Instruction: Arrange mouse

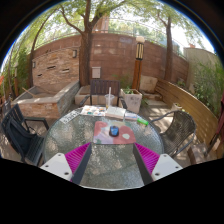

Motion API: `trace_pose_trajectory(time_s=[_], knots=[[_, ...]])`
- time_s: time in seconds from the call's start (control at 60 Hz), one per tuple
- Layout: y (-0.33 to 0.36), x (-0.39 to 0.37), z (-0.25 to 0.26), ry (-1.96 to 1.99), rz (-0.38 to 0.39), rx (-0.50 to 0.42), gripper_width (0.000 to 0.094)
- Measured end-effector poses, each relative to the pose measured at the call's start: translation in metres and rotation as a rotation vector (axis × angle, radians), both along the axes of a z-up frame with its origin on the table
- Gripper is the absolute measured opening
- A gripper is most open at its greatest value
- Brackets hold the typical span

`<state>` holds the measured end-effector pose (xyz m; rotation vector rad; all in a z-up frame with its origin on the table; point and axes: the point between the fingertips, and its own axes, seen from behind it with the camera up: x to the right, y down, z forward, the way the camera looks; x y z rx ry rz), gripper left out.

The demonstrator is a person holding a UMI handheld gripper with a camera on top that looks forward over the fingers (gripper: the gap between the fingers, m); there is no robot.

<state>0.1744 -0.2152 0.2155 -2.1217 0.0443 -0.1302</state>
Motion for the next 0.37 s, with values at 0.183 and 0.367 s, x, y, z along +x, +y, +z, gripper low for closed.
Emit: trace_pose_trajectory(time_s=[0.183, 0.367], knots=[[-0.025, -0.006, 0.014, -0.018, -0.002, 0.021, 0.0849], [-0.034, -0.012, 0.019, -0.024, 0.009, 0.03, 0.0849]])
